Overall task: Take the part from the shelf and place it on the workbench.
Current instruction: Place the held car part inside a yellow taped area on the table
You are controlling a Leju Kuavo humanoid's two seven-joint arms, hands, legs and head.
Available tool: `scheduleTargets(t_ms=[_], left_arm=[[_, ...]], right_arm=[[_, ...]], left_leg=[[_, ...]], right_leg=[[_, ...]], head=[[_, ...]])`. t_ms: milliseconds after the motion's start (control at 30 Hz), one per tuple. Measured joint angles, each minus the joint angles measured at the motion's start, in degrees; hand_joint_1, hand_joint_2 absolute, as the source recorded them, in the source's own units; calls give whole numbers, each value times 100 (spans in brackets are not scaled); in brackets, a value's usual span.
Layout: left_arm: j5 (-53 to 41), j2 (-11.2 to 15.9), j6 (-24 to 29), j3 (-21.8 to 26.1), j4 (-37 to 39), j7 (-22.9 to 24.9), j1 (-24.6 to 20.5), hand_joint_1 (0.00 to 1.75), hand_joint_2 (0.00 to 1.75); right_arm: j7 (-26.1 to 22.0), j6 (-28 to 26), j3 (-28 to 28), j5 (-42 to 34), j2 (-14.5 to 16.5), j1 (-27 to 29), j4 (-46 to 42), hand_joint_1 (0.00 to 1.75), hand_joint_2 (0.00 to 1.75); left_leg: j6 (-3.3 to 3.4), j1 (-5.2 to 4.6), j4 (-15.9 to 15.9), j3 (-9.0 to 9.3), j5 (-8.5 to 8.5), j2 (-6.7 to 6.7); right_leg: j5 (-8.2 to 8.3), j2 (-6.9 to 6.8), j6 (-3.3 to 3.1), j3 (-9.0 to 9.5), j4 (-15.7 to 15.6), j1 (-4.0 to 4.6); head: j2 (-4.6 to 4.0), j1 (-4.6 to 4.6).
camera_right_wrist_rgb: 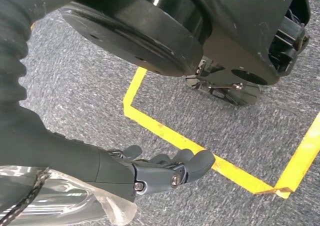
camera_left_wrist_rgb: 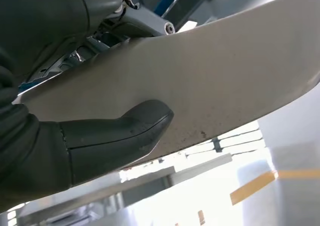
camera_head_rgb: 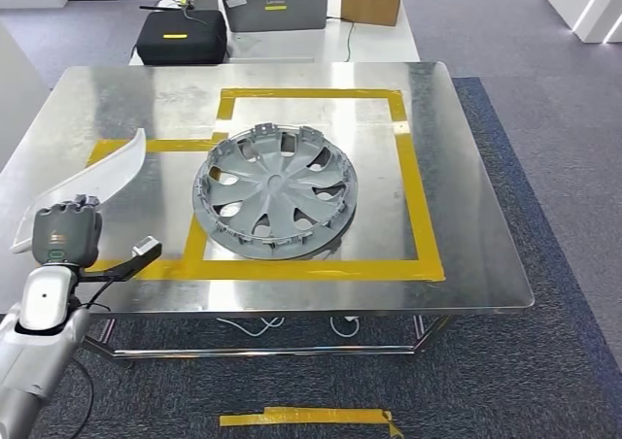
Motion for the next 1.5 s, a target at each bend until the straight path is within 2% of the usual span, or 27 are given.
scheduleTargets(t_ms=[167, 400, 533, 1033, 1167, 1300, 1367, 1500], left_arm=[[-53, 0, -46, 622, 561, -8, 4, 175, 175], [-57, 40, -53, 1020, 1039, -19, -9, 175, 175], [-97, 52, -49, 1072, 1236, -87, -59, 0, 175], [-129, -125, -1, 894, 1453, -243, -414, 0, 175], [-130, -163, 8, 769, 1443, -291, -440, 0, 0], [-55, -308, 85, 595, 1119, -604, -320, 0, 0], [46, -457, 55, 451, 646, -757, -119, 0, 0], [112, -679, -61, 189, -134, -773, 214, 0, 0]], right_arm=[[2, 2, -5, 21, -2, -11, 0, 0, 175], [-1, 5, -15, 42, -10, -19, 0, 0, 175], [4, 11, -16, 68, -13, -18, 0, 0, 0], [29, 18, -16, 128, -20, 6, 0, 0, 0], [34, 19, -16, 139, -20, 5, 0, 0, 0], [28, 19, -25, 136, -20, 5, 0, 0, 0], [15, 15, -37, 131, -20, 6, 0, 0, 0], [-1, 8, -76, 131, -20, 10, 0, 0, 0]], left_leg=[[-1, 0, 0, -5, -1, -1], [0, -2, 0, -6, -1, -1], [0, -2, 1, -5, 0, -3], [-1, -2, 1, -5, 0, -2], [-1, -2, 1, -5, 0, -2], [-1, -3, 1, -5, 0, -3], [0, -7, 1, -6, -1, -3], [0, -12, 1, -8, -2, 0]], right_leg=[[-2, 1, -3, -1, 1, 0], [-2, -2, -3, -3, 0, -2], [-1, -5, -2, -3, 0, -2], [1, -2, -3, -3, 1, -2], [1, -2, -3, -3, 0, -2], [1, -4, -3, -2, 0, -4], [0, -4, -2, -2, 0, -8], [1, 6, -1, -6, 0, -10]], head=[[0, 2], [0, 2], [0, 2], [0, 2], [0, 2], [0, 2], [0, 2], [0, 3]])
